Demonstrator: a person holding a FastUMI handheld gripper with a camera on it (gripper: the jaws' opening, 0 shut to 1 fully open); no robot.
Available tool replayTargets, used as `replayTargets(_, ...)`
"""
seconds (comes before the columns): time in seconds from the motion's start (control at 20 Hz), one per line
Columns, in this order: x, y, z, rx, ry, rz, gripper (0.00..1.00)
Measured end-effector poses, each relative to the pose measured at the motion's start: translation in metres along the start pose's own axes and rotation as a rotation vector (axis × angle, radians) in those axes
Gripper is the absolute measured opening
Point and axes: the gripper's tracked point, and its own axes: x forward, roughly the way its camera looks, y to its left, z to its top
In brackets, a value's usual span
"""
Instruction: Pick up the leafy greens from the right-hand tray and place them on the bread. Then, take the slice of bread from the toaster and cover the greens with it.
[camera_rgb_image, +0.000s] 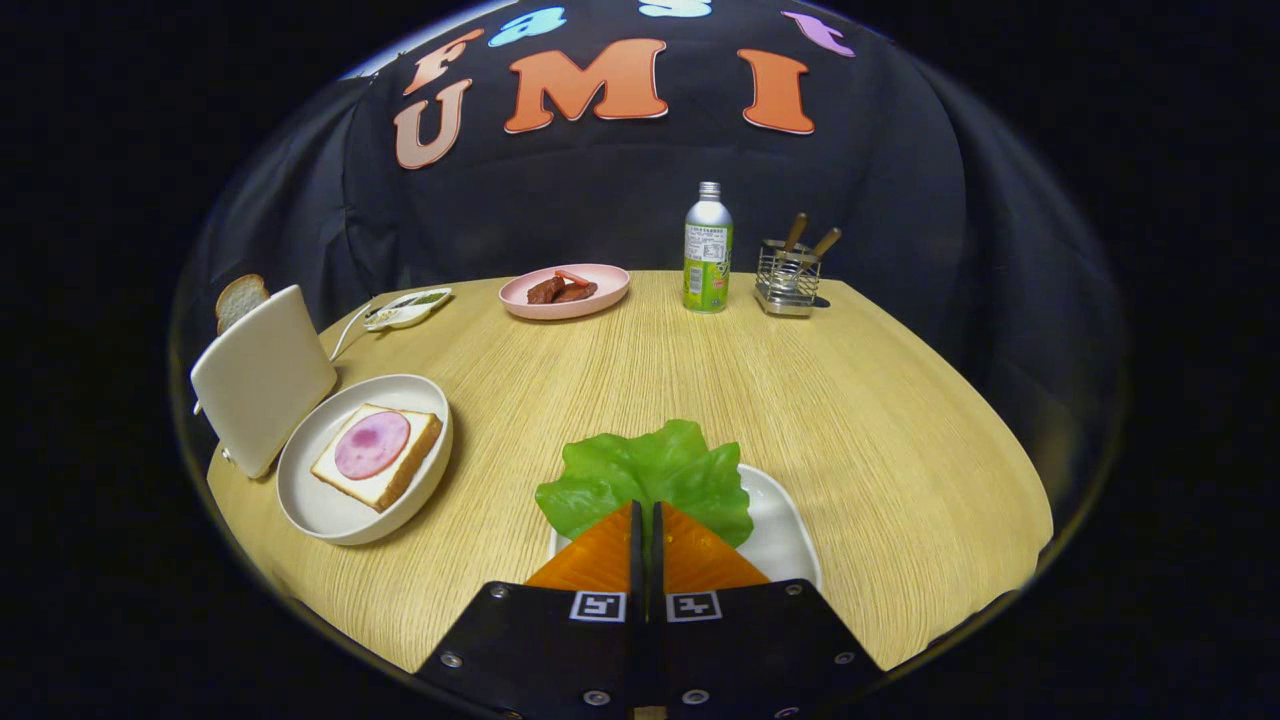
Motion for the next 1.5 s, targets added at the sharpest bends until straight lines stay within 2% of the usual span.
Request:
replayTargets(0.6,-0.02,0.031,0.044,-0.004,-0.091,0.042,0.0)
replayTargets(1.15,-0.023,0.102,0.072,-0.005,-0.14,0.156,0.0)
replayTargets(1.5,-0.015,0.159,0.073,-0.065,-0.145,0.215,0.0)
